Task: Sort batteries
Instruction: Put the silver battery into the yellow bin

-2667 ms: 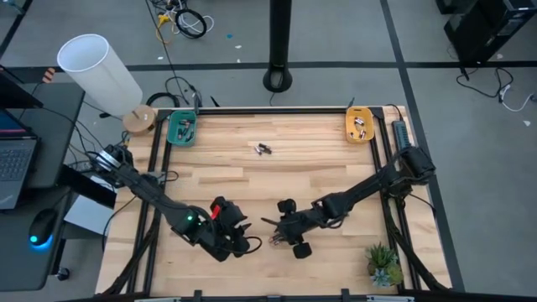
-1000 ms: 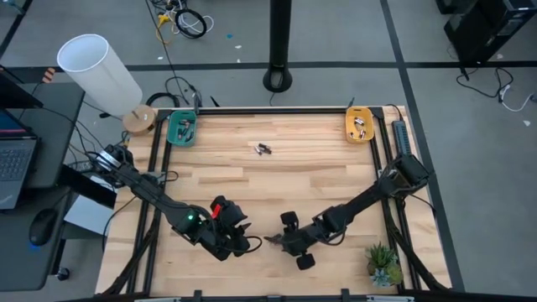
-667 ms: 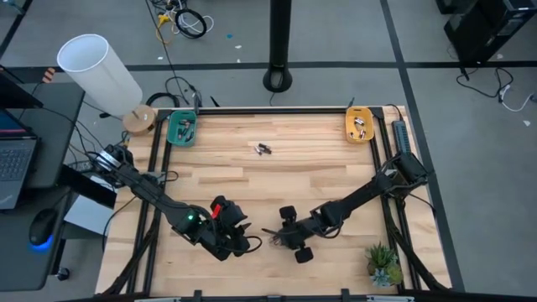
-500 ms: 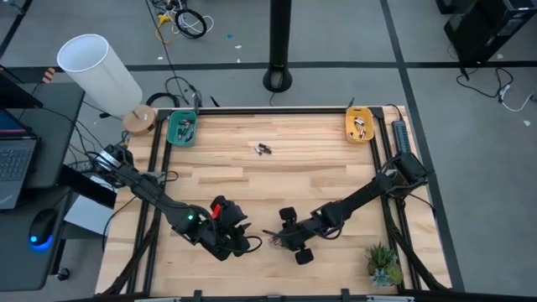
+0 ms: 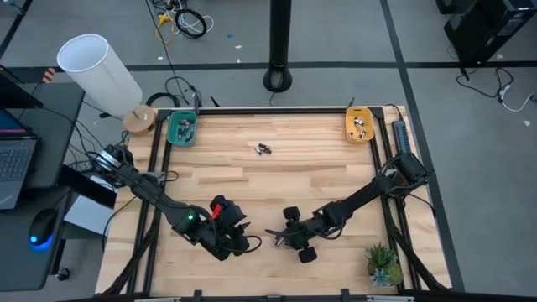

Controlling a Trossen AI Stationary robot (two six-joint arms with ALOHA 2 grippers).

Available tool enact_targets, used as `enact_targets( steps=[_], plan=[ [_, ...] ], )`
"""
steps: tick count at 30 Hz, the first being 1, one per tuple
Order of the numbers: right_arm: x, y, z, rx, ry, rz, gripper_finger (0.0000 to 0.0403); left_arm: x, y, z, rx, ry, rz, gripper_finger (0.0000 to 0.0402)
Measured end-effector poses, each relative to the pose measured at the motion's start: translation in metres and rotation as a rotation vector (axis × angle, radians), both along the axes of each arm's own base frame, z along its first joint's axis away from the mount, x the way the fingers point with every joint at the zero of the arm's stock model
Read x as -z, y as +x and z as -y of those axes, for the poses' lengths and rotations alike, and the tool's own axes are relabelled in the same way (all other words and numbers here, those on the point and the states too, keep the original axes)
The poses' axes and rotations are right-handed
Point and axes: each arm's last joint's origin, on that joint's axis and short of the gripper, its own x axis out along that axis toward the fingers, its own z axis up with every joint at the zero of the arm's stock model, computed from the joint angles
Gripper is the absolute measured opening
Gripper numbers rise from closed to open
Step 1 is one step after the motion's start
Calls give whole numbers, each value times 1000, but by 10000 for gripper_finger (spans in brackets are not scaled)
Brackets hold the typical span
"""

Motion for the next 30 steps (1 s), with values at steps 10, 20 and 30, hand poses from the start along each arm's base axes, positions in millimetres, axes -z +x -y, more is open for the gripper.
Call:
enact_targets(
  steps=[10, 20, 30],
  plan=[
    [-2, 2, -1, -20, -3, 35, 149, 1, 0, 0, 10, -15, -14, 131],
    [-3, 3, 0, -65, -9, 52, 149, 1, -1, 0, -12, -57, -19, 131],
    [-2, 3, 1, -87, -6, 34, 124, 1, -1, 0, -13, -58, -18, 131]
  ],
)
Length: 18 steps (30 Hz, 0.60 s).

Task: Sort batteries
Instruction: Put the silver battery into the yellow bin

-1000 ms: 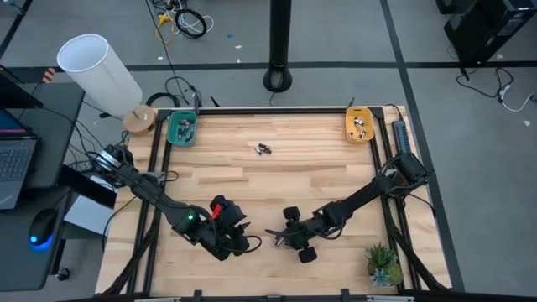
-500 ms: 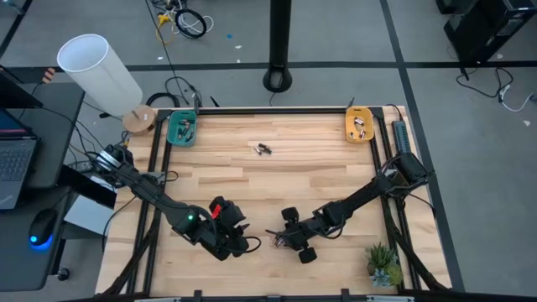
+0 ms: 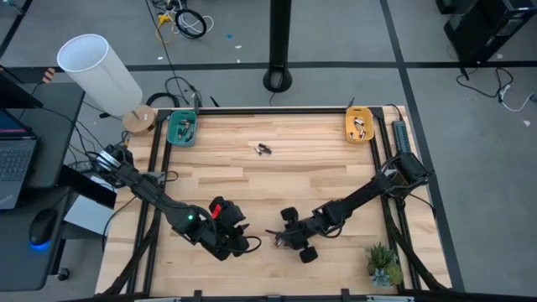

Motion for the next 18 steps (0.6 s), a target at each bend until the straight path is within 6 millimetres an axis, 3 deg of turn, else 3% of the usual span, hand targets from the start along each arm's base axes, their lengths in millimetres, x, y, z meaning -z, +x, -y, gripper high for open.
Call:
enact_targets(
  steps=[8, 18],
  plan=[
    [1, -2, 0, -12, 9, -40, 16, 0, 0, 0, 3, -5, -4, 131],
    [-1, 1, 6, 50, 50, -49, 5, 2, -2, 0, 21, -16, -45, 131]
  ],
)
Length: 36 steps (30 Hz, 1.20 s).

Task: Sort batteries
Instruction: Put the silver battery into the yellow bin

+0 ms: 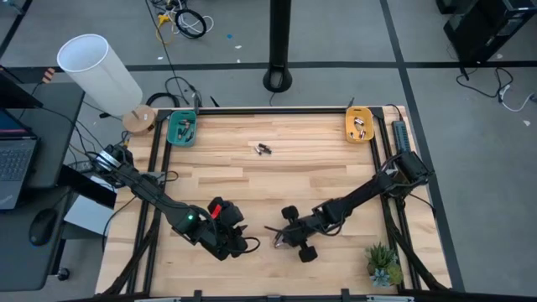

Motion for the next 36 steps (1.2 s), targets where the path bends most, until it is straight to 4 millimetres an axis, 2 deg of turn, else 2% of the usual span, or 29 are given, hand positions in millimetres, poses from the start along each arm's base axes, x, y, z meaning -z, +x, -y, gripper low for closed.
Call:
enact_targets(
  steps=[9, 15, 18, 21, 23, 25, 27, 29, 32, 36],
  plan=[
    [3, 0, 6, 37, -36, -26, 32, 2, -3, -1, -6, -17, -39, 131],
    [-7, 6, 11, 99, -102, -56, 33, -1, -1, 0, -2, -31, -27, 131],
    [-33, 10, 18, 183, -177, -34, 22, -4, 3, 4, 25, -62, 20, 131],
    [-83, 6, 20, 247, -132, -3, 10, -10, 10, 10, 117, -104, 66, 131],
    [-113, -3, 10, 176, -27, 52, 7, -16, 15, 15, 216, -136, 122, 131],
    [-129, -15, -13, 70, 45, 109, 7, -24, 23, 23, 377, -153, 205, 131],
    [-126, -29, -37, 12, 73, 78, 14, -22, 33, 29, 489, -153, 255, 131],
    [-112, -42, -57, 15, 94, -19, 28, -5, 45, 32, 528, -142, 252, 131],
    [-104, -58, -81, 51, 146, -82, 55, 23, 67, 33, 530, -120, 261, 131],
    [-96, -76, -107, 113, 194, -121, 84, 41, 92, 39, 506, -97, 273, 132]
  ],
)
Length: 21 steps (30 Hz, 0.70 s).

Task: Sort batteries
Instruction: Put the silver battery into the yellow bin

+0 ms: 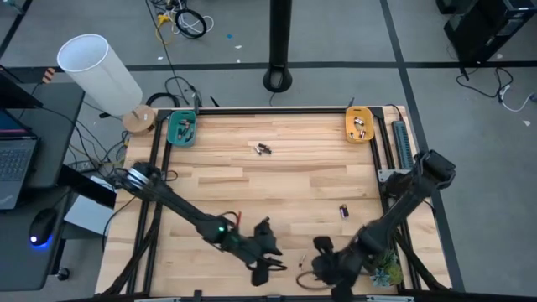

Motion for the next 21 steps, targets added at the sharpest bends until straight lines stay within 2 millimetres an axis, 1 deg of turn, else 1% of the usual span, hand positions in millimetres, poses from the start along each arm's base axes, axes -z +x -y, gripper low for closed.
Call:
enact_targets(
  steps=[2, 3, 7, 8, 10, 12, 14, 17, 19, 21],
  plan=[
    [10, -2, -7, 14, -5, -27, 97, 12, 11, 4, 14, 34, -11, 139],
    [15, -2, -8, 28, -8, -38, 105, 14, 17, 6, 29, 45, -12, 145],
    [33, 1, -13, 70, -10, -82, 140, 16, 39, 14, 30, 27, 15, 185],
    [35, 1, -14, 74, -12, -87, 149, 16, 43, 16, 24, 21, 17, 197],
    [34, 1, -12, 86, -25, -84, 164, 22, 49, 17, -14, 15, -14, 220],
    [31, -2, -10, 118, -61, -61, 171, 21, 54, 15, -86, 19, -44, 237],
    [28, -6, -9, 141, -109, -43, 172, 18, 56, 12, -168, 12, -74, 245],
    [23, -11, -8, 147, -144, -14, 165, 22, 55, 8, -254, 26, -109, 243],
    [20, -12, -8, 144, -145, -10, 158, 24, 55, 5, -271, 43, -120, 237],
    [18, -14, -8, 144, -140, -9, 150, 26, 57, 1, -280, 21, -135, 230]
  ],
)
